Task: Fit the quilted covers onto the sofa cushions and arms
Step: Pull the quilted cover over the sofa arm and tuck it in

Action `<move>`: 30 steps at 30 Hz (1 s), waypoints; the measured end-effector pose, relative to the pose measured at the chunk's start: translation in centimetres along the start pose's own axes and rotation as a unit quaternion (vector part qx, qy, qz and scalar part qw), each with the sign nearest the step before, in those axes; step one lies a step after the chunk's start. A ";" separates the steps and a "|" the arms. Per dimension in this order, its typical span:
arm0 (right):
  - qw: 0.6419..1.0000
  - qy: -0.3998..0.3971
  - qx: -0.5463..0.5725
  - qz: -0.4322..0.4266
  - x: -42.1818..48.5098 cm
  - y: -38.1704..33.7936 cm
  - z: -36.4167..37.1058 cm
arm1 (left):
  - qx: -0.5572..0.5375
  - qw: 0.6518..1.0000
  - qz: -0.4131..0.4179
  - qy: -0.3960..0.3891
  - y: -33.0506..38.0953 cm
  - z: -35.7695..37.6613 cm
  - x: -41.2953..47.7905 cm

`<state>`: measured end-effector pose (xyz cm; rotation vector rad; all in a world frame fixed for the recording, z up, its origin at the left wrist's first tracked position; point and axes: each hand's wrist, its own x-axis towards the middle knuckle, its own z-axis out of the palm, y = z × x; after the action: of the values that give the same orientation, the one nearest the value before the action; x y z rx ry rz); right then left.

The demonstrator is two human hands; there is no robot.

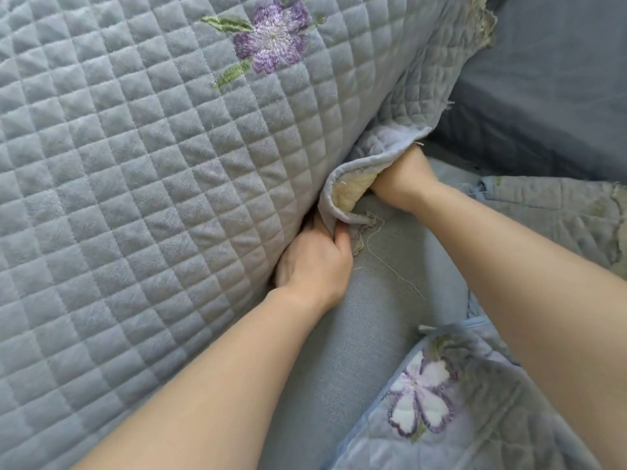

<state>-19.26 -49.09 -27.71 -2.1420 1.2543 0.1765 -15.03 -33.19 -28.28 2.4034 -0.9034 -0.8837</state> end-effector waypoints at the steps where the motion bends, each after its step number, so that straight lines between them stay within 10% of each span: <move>1: 0.989 -0.003 0.147 0.007 -0.8 0.3 -0.5 | 0.020 1.000 0.003 -0.005 0.1 0.1 0.4; 7: 0.878 -0.049 0.475 0.046 -6.6 1.0 -3.2 | 0.036 0.998 0.011 -0.055 0.3 -0.5 0.6; 11: 0.898 -0.064 0.434 0.003 -6.5 -2.8 -1.5 | -0.070 0.992 0.106 -0.026 -0.9 -1.5 -1.6; 15: 0.924 -0.003 0.377 0.063 -6.8 -4.4 -0.4 | 0.044 0.987 0.150 0.030 -5.0 -1.0 -8.4; 20: 0.951 0.185 0.237 0.077 -13.0 -3.8 0.3 | 0.098 0.982 0.161 -0.002 -9.4 -2.3 -12.1; 30: 0.850 -0.125 0.494 0.131 -13.4 -7.0 4.1 | 0.207 0.969 -0.013 -0.134 -4.6 -3.0 -8.2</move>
<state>-19.83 -34.45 -22.11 -1.0229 1.1155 -0.0756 -15.84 -23.80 -25.38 2.6874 -1.2696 -1.1466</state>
